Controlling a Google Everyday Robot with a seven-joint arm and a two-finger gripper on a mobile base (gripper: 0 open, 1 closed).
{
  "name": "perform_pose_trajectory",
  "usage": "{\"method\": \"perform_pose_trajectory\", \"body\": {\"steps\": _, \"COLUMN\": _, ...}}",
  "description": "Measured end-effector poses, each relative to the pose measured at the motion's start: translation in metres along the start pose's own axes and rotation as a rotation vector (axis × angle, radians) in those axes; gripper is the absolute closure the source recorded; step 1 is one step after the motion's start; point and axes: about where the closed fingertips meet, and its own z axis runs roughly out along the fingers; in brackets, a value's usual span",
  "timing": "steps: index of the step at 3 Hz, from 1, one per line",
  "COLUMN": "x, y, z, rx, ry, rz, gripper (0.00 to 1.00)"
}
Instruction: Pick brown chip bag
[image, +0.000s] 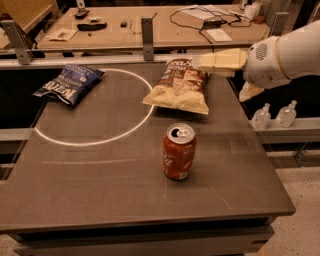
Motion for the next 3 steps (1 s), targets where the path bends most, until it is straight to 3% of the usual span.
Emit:
{"method": "perform_pose_trajectory", "body": {"steps": 1, "x": -0.023, "y": -0.004, "z": 0.018, "rx": -0.001, "ry": 0.002, "rz": 0.034, "gripper": 0.00}}
{"method": "perform_pose_trajectory", "body": {"steps": 3, "x": -0.019, "y": -0.002, "z": 0.058, "rx": -0.005, "ry": 0.074, "rz": 0.097, "gripper": 0.00}}
